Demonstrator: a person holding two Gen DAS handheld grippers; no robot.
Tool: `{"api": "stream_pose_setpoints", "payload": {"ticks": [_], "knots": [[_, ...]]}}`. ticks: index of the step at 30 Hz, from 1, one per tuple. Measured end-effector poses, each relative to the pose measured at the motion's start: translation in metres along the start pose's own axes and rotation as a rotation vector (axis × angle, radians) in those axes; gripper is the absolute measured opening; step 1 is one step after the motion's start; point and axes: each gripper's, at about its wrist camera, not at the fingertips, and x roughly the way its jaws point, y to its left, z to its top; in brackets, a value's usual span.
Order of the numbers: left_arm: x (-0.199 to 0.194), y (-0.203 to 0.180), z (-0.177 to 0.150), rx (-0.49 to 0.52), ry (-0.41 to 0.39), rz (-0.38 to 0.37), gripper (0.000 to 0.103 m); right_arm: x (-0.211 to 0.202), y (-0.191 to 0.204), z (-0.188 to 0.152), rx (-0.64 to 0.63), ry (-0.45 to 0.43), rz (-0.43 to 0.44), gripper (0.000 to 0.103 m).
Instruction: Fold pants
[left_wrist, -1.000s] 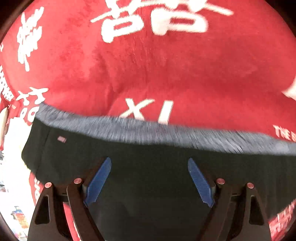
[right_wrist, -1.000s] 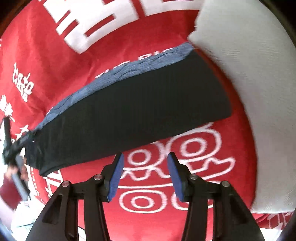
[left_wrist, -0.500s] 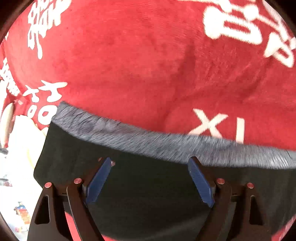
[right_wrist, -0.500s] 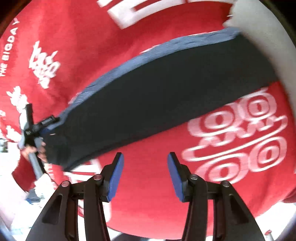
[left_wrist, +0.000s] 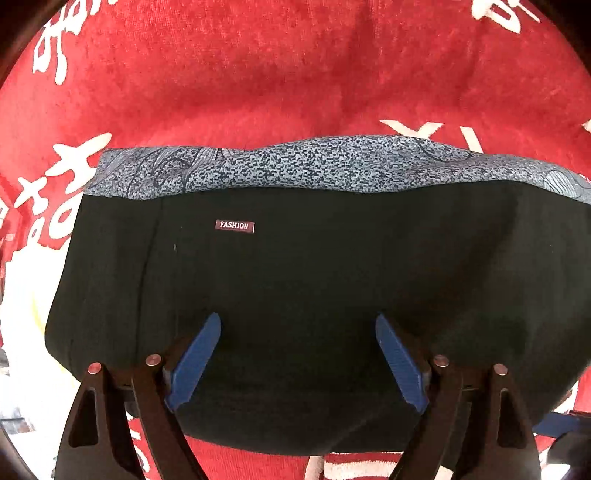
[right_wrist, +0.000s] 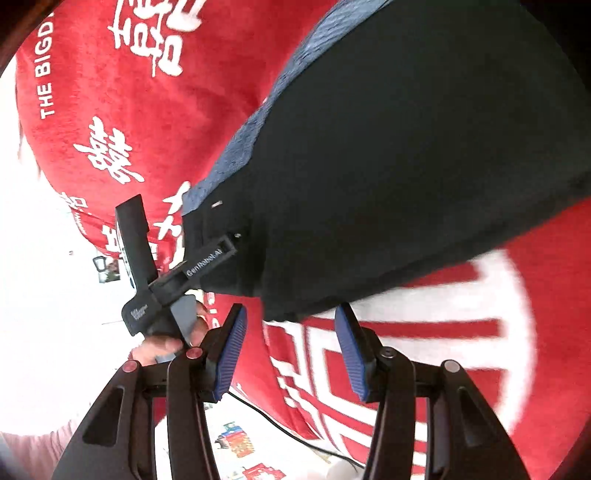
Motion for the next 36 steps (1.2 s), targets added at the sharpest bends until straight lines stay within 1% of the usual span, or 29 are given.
{"api": "stream_pose_setpoints", "payload": {"ticks": [3, 7, 10, 13, 14, 15, 16, 17, 18, 20, 21, 22, 24, 26, 27, 28, 29, 30, 31, 33, 36], "knots": [[-0.002, 0.001, -0.004, 0.013, -0.008, -0.016, 0.087, 0.007, 0.002, 0.002, 0.005, -0.001, 0.004, 0.054], [-0.003, 0.005, -0.009, 0.023, -0.016, -0.023, 0.087, 0.005, 0.002, 0.000, 0.020, -0.022, 0.013, 0.054], [-0.003, 0.004, -0.012, 0.026, -0.027, -0.017, 0.087, 0.005, 0.002, 0.004, 0.035, -0.050, 0.045, 0.054], [-0.004, 0.005, -0.016, 0.028, -0.037, -0.013, 0.087, 0.009, 0.000, 0.013, 0.092, -0.078, 0.078, 0.053], [-0.004, 0.005, -0.018, 0.032, -0.039, -0.011, 0.088, 0.010, -0.002, 0.015, 0.112, -0.079, 0.075, 0.036], [-0.006, 0.001, -0.021, 0.033, -0.038, -0.007, 0.088, 0.012, -0.004, 0.017, 0.138, -0.081, 0.052, 0.014], [-0.008, 0.000, -0.021, 0.032, -0.035, -0.007, 0.088, 0.012, -0.006, 0.018, 0.157, -0.079, 0.027, 0.008], [-0.010, 0.000, -0.021, 0.027, -0.027, -0.011, 0.088, 0.009, -0.003, 0.017, 0.158, -0.087, 0.039, 0.008], [-0.012, 0.001, -0.022, 0.021, -0.024, -0.020, 0.088, 0.004, 0.005, 0.013, 0.123, -0.099, 0.024, 0.008], [-0.013, 0.002, -0.020, 0.018, -0.023, -0.030, 0.088, -0.004, 0.024, 0.003, 0.026, -0.115, -0.038, 0.007], [-0.012, 0.001, -0.022, 0.028, -0.024, -0.024, 0.088, -0.004, 0.025, 0.000, 0.015, -0.111, -0.059, 0.006], [-0.011, -0.002, -0.023, 0.044, -0.027, -0.009, 0.088, 0.000, 0.022, -0.002, 0.019, -0.103, -0.081, 0.006], [-0.011, -0.010, -0.026, 0.074, -0.036, 0.029, 0.089, 0.011, 0.005, -0.002, 0.060, -0.088, -0.117, 0.006], [-0.012, -0.013, -0.028, 0.074, -0.043, 0.036, 0.089, 0.013, -0.007, -0.002, 0.065, -0.090, -0.094, 0.005], [-0.013, -0.013, -0.030, 0.073, -0.045, 0.033, 0.089, 0.012, -0.006, -0.001, 0.048, -0.088, -0.098, 0.005], [-0.013, -0.013, -0.030, 0.075, -0.045, 0.033, 0.089, 0.012, -0.003, -0.001, 0.027, -0.085, -0.109, 0.006], [-0.015, -0.013, -0.031, 0.075, -0.041, 0.034, 0.089, 0.009, -0.002, -0.002, 0.018, -0.074, -0.116, 0.011], [-0.018, -0.013, -0.031, 0.066, -0.025, 0.037, 0.089, 0.004, -0.002, -0.003, 0.022, -0.061, -0.123, 0.011], [-0.020, -0.012, -0.032, 0.056, -0.014, 0.034, 0.089, -0.001, -0.001, -0.005, 0.025, -0.053, -0.135, 0.014], [-0.032, -0.011, -0.034, 0.012, -0.005, -0.016, 0.089, -0.022, -0.003, -0.011, 0.009, -0.056, -0.174, 0.014], [-0.054, -0.027, -0.032, -0.016, -0.036, -0.079, 0.089, -0.064, 0.004, -0.008, -0.073, -0.123, -0.250, 0.014]]}}
